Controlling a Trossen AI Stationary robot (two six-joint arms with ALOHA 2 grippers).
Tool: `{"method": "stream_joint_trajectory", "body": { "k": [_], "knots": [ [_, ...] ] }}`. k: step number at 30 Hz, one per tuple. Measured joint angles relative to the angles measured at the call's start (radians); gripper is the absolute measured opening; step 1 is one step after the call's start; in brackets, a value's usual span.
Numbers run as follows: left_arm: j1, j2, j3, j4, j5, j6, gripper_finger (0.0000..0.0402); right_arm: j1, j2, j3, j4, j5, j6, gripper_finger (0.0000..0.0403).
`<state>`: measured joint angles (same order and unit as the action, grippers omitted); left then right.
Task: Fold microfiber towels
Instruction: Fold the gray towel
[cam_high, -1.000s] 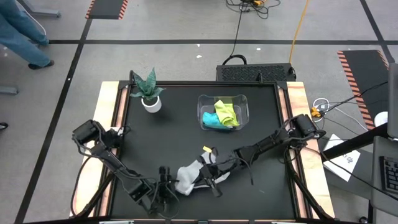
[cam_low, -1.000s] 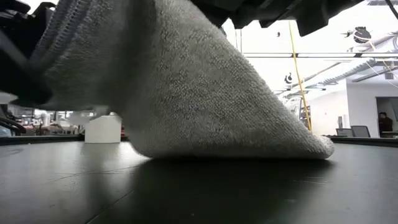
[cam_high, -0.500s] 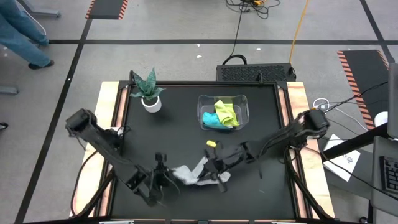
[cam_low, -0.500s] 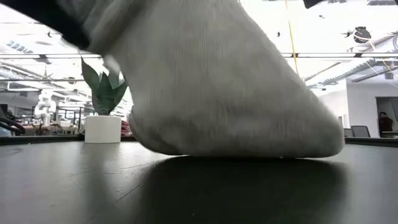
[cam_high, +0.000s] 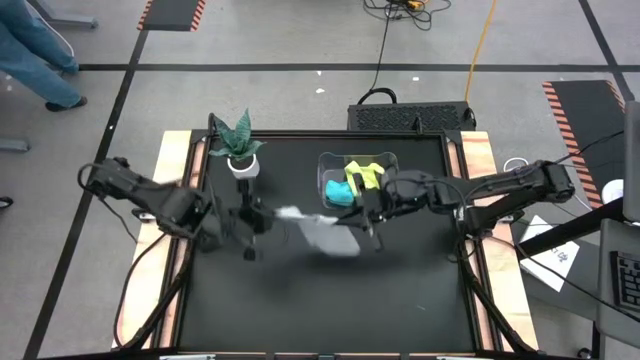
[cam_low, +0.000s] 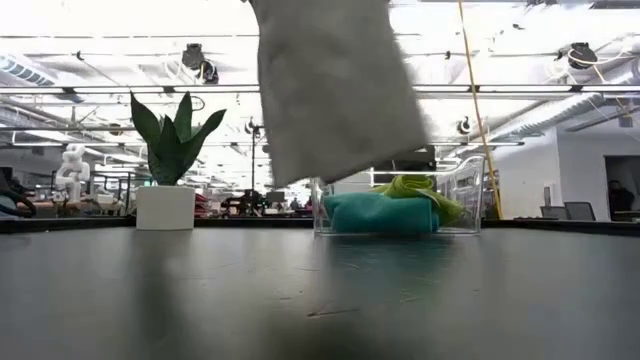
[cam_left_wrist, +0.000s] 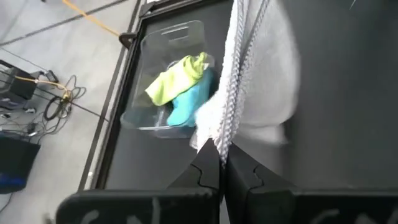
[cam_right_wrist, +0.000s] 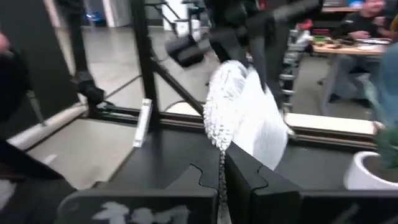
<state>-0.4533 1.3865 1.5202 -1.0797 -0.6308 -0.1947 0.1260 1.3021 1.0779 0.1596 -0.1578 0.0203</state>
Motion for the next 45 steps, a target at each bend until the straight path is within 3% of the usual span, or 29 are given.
{"method": "stream_joint_trajectory", "body": {
  "k": [5, 12, 18, 26, 33, 38, 45],
  "knots": [
    [0.12, 0.001, 0.103, -0.062, 0.078, 0.113, 0.0003, -0.056, 0.019, 0.0, -0.013, -0.004, -0.071, 0.0],
    [0.235, 0.001, 0.076, -0.108, 0.173, 0.146, 0.0002, -0.122, 0.099, 0.0, -0.018, -0.007, -0.111, 0.0],
    [0.171, 0.015, -0.045, -0.074, 0.342, 0.018, 0.0002, -0.068, 0.186, -0.036, 0.024, -0.097, -0.006, 0.0],
    [0.01, 0.073, -0.162, 0.067, 0.5, -0.129, 0.0002, 0.095, 0.247, -0.2, 0.337, -0.104, 0.135, 0.0],
    [0.033, 0.108, -0.152, 0.132, 0.498, -0.082, 0.0002, 0.149, 0.259, -0.369, 0.602, -0.042, 0.253, 0.0],
    [0.11, 0.121, -0.157, 0.106, 0.501, -0.079, 0.0002, 0.103, 0.258, -0.415, 0.619, -0.022, 0.312, 0.0],
    [0.17, 0.146, -0.243, 0.1, 0.518, -0.108, 0.0003, -0.013, 0.258, -0.417, 0.548, -0.079, 0.343, 0.0]
  ]
}}
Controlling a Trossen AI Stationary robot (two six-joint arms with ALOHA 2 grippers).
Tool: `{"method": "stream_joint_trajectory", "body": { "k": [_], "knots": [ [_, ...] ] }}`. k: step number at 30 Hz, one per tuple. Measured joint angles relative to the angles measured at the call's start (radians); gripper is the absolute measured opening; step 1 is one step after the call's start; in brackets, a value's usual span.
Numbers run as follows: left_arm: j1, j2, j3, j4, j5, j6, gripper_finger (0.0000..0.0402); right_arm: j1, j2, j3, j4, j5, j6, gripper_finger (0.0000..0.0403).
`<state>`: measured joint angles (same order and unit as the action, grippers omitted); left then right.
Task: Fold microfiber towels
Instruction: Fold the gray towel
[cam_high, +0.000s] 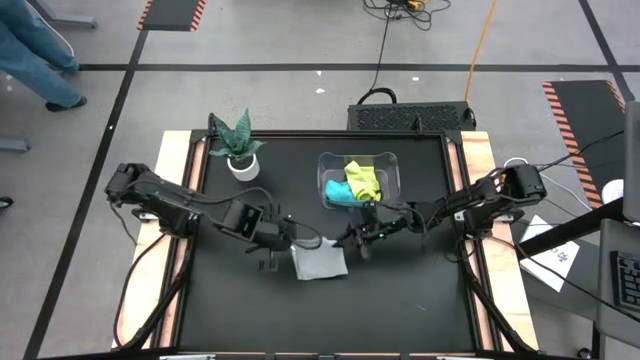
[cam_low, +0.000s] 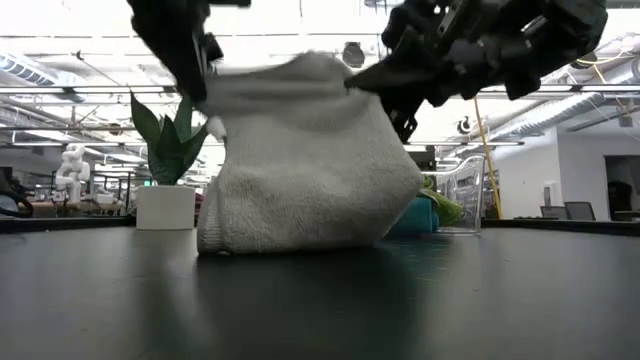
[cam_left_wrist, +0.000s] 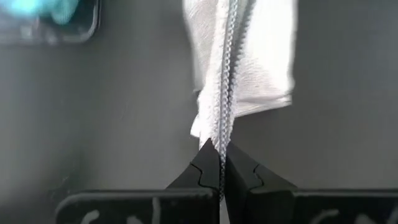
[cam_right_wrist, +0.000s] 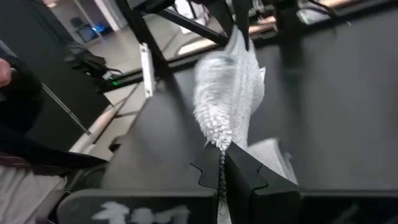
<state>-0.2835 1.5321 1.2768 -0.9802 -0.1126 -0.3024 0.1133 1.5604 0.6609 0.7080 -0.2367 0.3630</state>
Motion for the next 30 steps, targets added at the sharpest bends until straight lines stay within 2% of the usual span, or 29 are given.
{"method": "stream_joint_trajectory", "body": {
  "k": [3, 10, 12, 14, 19, 24, 30],
  "knots": [
    [0.031, 0.003, -0.058, 0.037, 0.01, 0.0, 0.0003, -0.03, 0.0, 0.0, -0.037, 0.0, 0.006, 0.0],
    [0.112, -0.001, -0.179, 0.125, 0.103, 0.016, 0.0004, -0.083, 0.0, -0.002, -0.099, -0.018, -0.007, 0.001],
    [0.118, 0.004, -0.212, 0.1, 0.14, 0.021, 0.0005, -0.084, 0.001, -0.006, -0.115, -0.045, -0.027, 0.0029],
    [0.118, 0.003, -0.223, 0.148, 0.156, 0.028, 0.0005, -0.084, 0.002, -0.006, -0.113, -0.074, -0.043, 0.0056],
    [0.106, 0.005, -0.263, 0.172, 0.215, 0.04, 0.0026, -0.078, 0.009, -0.004, -0.1, -0.064, -0.045, 0.0131],
    [0.109, -0.001, -0.262, 0.164, 0.15, 0.068, 0.0069, -0.077, 0.01, -0.003, -0.102, -0.055, -0.048, 0.018],
    [0.145, -0.03, -0.242, 0.126, -0.01, 0.082, 0.0112, -0.042, 0.026, -0.001, -0.118, -0.028, -0.115, 0.0191]
  ]
}}
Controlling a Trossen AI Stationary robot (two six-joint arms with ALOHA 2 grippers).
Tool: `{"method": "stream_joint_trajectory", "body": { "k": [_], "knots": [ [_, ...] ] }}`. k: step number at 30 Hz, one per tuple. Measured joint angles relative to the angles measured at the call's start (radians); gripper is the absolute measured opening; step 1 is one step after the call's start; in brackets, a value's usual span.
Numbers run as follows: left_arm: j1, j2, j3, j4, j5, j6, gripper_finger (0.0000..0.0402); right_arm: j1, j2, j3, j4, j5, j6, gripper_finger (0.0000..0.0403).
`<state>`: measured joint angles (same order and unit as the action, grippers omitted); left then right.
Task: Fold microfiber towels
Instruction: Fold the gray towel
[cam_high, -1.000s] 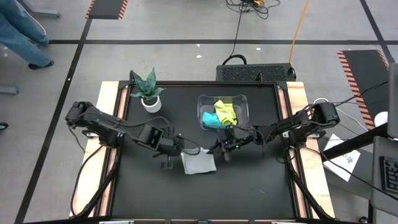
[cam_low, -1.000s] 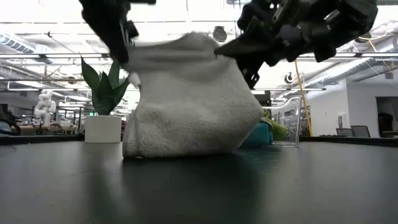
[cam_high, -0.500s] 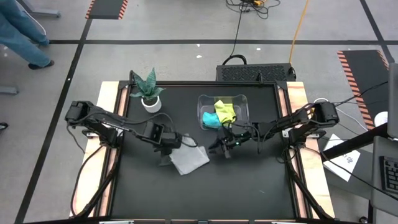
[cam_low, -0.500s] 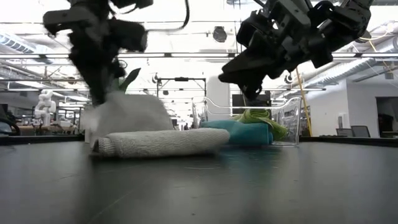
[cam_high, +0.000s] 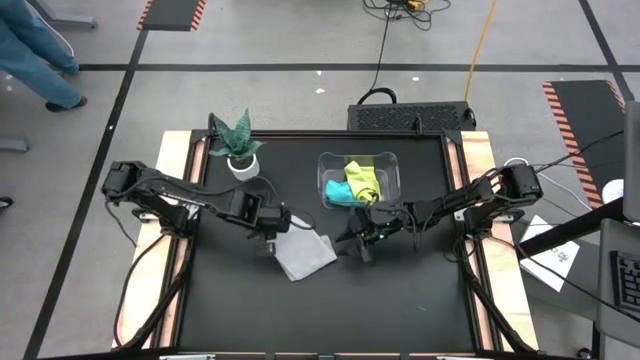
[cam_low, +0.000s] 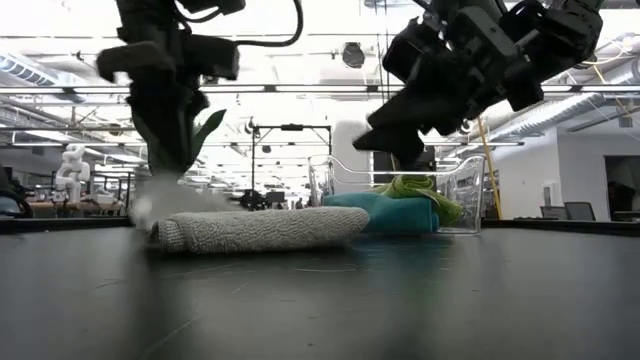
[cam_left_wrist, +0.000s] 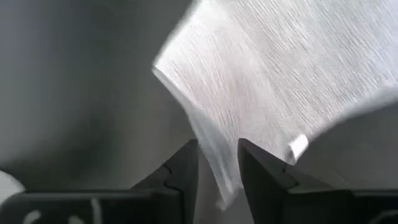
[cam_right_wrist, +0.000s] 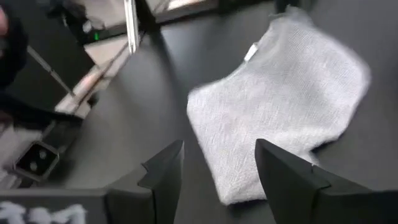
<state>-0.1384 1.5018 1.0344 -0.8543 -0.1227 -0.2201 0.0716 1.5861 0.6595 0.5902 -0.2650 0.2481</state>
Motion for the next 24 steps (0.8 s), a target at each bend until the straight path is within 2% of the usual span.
{"method": "stream_joint_trajectory", "body": {
  "k": [3, 9, 13, 17, 20, 24],
  "knots": [
    [0.016, -0.018, 0.02, -0.037, -0.046, 0.015, 0.0131, 0.015, 0.035, -0.001, 0.01, 0.002, -0.006, 0.0188],
    [0.011, -0.066, 0.051, -0.057, -0.048, -0.058, 0.0158, 0.024, 0.148, 0.001, 0.069, 0.006, -0.041, 0.0183],
    [-0.094, -0.074, 0.036, 0.076, -0.019, -0.099, 0.0172, 0.049, 0.212, 0.0, 0.116, 0.004, -0.158, 0.0183],
    [-0.205, -0.033, 0.007, 0.267, -0.046, -0.129, 0.0177, 0.09, 0.233, 0.0, 0.148, 0.003, -0.257, 0.0183],
    [-0.259, 0.035, 0.003, 0.365, -0.047, -0.131, 0.0177, 0.116, 0.233, 0.0, 0.153, 0.03, -0.31, 0.0183],
    [-0.286, 0.152, 0.002, 0.404, -0.109, -0.142, 0.0177, 0.143, 0.233, 0.001, 0.174, 0.11, -0.385, 0.0183]
  ]
}}
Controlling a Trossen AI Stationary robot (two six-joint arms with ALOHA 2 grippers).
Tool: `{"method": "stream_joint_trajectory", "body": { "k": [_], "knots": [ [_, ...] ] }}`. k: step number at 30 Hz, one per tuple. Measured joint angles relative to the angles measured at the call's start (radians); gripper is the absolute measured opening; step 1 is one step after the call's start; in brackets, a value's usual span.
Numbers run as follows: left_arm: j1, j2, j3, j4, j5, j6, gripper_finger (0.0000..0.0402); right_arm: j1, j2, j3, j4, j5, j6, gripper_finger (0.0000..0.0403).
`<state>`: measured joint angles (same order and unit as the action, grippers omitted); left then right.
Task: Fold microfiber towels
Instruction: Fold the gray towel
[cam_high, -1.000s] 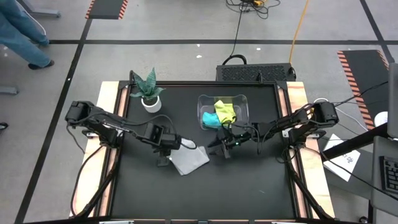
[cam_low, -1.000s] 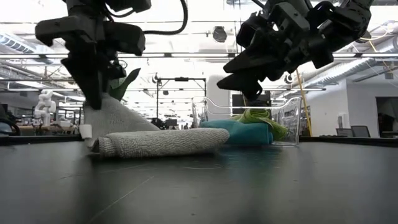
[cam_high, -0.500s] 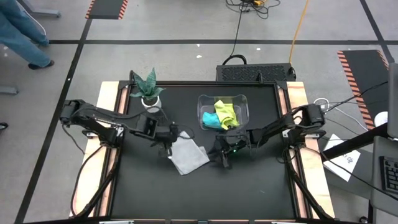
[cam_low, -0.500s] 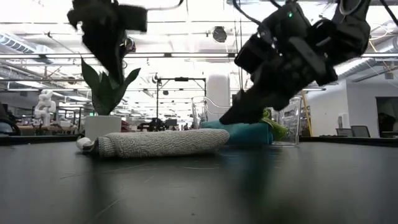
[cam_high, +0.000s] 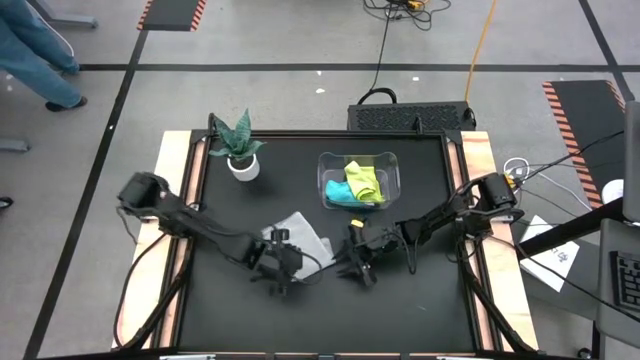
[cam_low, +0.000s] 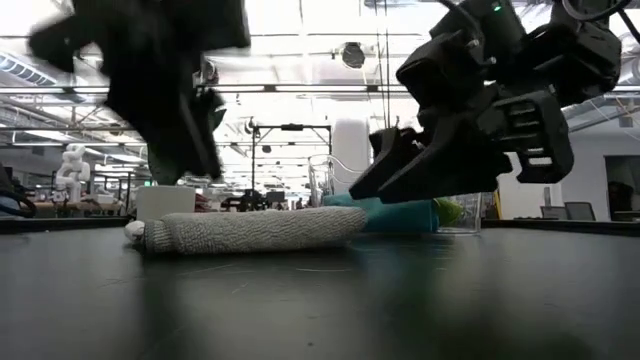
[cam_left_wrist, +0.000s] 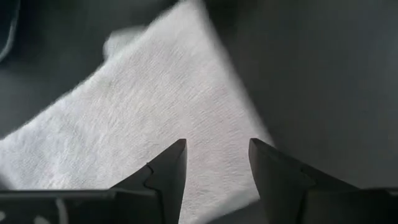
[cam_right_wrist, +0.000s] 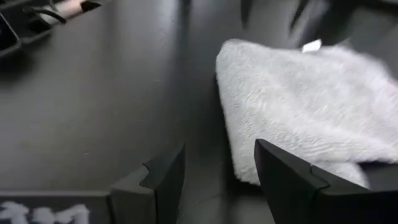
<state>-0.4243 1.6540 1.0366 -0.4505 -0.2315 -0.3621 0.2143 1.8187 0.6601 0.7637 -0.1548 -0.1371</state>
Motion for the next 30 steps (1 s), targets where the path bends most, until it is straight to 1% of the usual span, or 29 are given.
{"method": "stream_joint_trajectory", "body": {
  "k": [4, 6, 8, 10, 12, 15, 17, 19, 21, 26, 30],
  "knots": [
    [0.002, 0.121, 0.005, 0.012, -0.097, -0.049, 0.0177, 0.025, -0.001, 0.001, 0.014, 0.101, -0.084, 0.0183],
    [0.006, 0.163, 0.011, 0.008, -0.103, -0.069, 0.0177, 0.033, -0.001, 0.001, 0.017, 0.108, -0.133, 0.0183],
    [0.006, 0.193, 0.026, 0.019, -0.104, -0.08, 0.0177, 0.037, -0.001, 0.001, 0.005, 0.109, -0.146, 0.0183],
    [0.003, 0.202, 0.037, 0.014, -0.103, -0.09, 0.0177, 0.036, 0.0, 0.0, -0.005, 0.116, -0.146, 0.0183],
    [-0.003, 0.21, 0.053, 0.012, -0.103, -0.094, 0.0177, 0.036, 0.0, 0.001, -0.019, 0.153, -0.151, 0.0183],
    [-0.02, 0.198, 0.089, -0.011, -0.1, -0.096, 0.0177, 0.036, 0.0, 0.0, -0.033, 0.163, -0.175, 0.0183],
    [-0.034, 0.198, 0.13, -0.026, -0.083, -0.108, 0.0177, 0.036, 0.0, 0.0, -0.034, 0.162, -0.2, 0.0183],
    [-0.046, 0.198, 0.165, -0.083, -0.056, -0.127, 0.0177, 0.034, 0.0, 0.0, -0.041, 0.161, -0.219, 0.0183],
    [-0.053, 0.198, 0.184, -0.074, -0.038, -0.141, 0.0177, 0.026, 0.0, 0.0, -0.046, 0.162, -0.23, 0.0183],
    [-0.062, 0.2, 0.186, -0.103, -0.027, -0.178, 0.0177, 0.01, 0.0, 0.0, -0.041, 0.16, -0.241, 0.0183],
    [-0.068, 0.237, 0.182, -0.109, 0.004, -0.222, 0.0177, 0.009, 0.0, 0.001, -0.036, 0.156, -0.242, 0.0183]
  ]
}}
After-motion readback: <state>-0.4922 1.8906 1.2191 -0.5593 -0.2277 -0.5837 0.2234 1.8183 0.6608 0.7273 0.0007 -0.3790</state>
